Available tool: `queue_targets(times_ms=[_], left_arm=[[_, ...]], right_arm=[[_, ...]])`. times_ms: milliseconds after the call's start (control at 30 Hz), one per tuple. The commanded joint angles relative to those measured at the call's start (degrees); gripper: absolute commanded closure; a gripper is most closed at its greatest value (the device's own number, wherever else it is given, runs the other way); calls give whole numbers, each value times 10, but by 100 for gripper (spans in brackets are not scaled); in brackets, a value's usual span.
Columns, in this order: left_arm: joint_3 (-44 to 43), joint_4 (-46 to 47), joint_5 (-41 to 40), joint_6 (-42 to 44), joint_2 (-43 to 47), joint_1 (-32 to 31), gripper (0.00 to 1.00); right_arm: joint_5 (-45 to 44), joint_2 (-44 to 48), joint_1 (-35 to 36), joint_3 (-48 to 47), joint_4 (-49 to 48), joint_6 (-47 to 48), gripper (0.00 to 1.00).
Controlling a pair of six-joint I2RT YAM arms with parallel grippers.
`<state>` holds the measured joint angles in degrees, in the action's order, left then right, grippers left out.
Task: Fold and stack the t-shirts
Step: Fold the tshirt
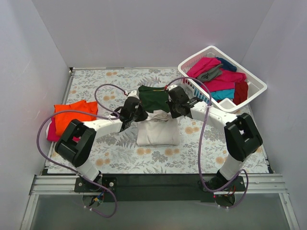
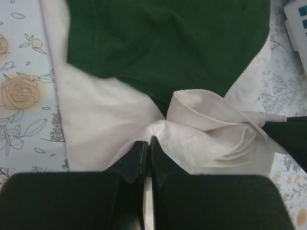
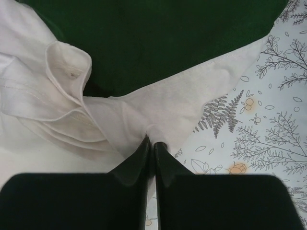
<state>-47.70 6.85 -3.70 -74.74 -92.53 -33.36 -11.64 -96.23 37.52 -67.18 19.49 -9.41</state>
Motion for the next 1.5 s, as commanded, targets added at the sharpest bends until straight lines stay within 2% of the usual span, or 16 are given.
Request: queue_targets(times_ms=[0, 33, 67, 100, 133, 167, 200, 233, 333, 433, 567, 667, 833, 1100, 1267, 1467], left_arm=[[-36, -18, -20, 3, -1, 20, 100], [-44, -25, -24, -1, 0, 25, 92], [-60, -44, -42, -3, 3, 34, 79], [-70, -53, -53, -4, 12, 37, 70], [-77, -62, -66, -3, 18, 41, 46], [-87, -81, -88, -2, 27, 44, 38], [-89, -84, -96, -1, 45, 46, 32], [-88, -86, -100, 2, 56, 46, 23], [-57, -73, -82, 3, 102, 43, 21], [-4, -44, -54, -6, 137, 22, 20], [63, -20, -49, -22, 162, -38, 20], [115, -20, -46, -49, 180, -55, 20], [198, -29, -62, -70, 250, -66, 20], [285, -41, -41, -82, 328, -78, 21], [304, -43, -45, -97, 318, -79, 25], [305, -35, -53, -104, 285, -79, 30]], right_arm=[[-1, -9, -14, -52, -16, 8, 97], [-1, -6, -17, -59, -15, 8, 91], [-4, -5, -18, -65, -14, 6, 72], [-13, 9, -19, -73, -9, 4, 63], [-19, 17, -19, -81, -6, 3, 54], [-29, 29, -19, -82, -4, 2, 43], [-36, 58, -19, -80, -5, 1, 40], [-39, 74, -19, -68, -5, 0, 38], [-20, 131, -19, -20, -26, -3, 34], [65, 162, -18, 23, -61, -10, 34], [197, 146, -16, 72, -107, -24, 35], [214, 103, -4, 66, -103, -31, 38], [155, 126, 30, 138, -105, -53, 38], [91, 293, 55, 292, -108, -102, 35], [67, 355, 55, 367, -110, -129, 34], [48, 347, 54, 381, -128, -126, 37]])
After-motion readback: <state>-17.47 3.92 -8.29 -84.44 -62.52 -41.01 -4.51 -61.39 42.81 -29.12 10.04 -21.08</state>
